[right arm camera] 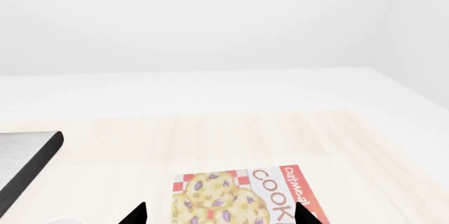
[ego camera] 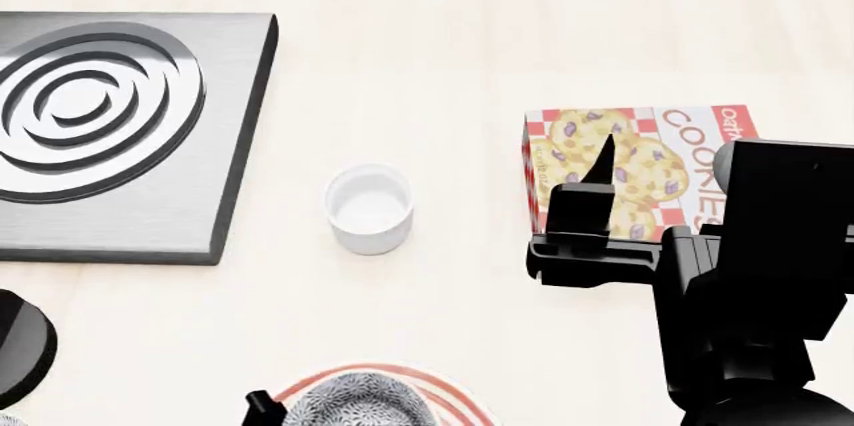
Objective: Pick the akita bowl on the stove and place it on the plate.
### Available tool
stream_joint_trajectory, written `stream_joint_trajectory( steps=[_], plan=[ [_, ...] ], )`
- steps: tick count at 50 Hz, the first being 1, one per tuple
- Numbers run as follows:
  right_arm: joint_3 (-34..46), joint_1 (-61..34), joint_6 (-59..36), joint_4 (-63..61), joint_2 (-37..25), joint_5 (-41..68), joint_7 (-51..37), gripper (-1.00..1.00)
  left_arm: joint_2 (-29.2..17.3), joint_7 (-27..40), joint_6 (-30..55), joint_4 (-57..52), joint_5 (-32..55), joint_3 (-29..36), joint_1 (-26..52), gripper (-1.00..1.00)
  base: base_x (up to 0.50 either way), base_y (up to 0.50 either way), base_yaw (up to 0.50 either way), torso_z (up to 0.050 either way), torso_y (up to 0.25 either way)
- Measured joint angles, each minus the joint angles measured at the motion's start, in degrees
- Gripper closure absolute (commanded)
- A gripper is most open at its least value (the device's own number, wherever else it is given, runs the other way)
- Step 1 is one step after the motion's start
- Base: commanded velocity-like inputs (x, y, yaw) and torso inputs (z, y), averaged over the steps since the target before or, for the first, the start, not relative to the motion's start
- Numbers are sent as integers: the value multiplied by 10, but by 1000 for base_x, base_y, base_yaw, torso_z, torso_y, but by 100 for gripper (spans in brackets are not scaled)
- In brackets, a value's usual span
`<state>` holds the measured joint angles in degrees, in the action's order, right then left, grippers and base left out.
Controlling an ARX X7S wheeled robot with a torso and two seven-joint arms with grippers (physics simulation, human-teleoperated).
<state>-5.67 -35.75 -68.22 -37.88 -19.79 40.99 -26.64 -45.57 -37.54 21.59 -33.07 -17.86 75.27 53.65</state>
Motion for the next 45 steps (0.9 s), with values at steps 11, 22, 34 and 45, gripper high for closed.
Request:
stream_joint_trajectory(
  steps=[11, 22, 34, 45],
  plan=[
    [1, 0, 2, 1, -2, 3, -3, -100, 2, 3, -1, 1, -1, 1, -3, 100, 0, 0, 0, 0, 1],
    [2, 0, 4, 2, -3, 6, -5, -100, 1, 7, -5, 6, -5, 5, -7, 100, 0, 0, 0, 0, 0],
    [3, 0, 6, 2, -5, 9, -8, -100, 1, 9, -5, 6, -10, 10, -13, 100, 0, 0, 0, 0, 0],
    [4, 0, 7, 3, -7, 12, -10, -100, 1, 12, -6, 8, -14, 13, -17, 100, 0, 0, 0, 0, 1]
  ],
)
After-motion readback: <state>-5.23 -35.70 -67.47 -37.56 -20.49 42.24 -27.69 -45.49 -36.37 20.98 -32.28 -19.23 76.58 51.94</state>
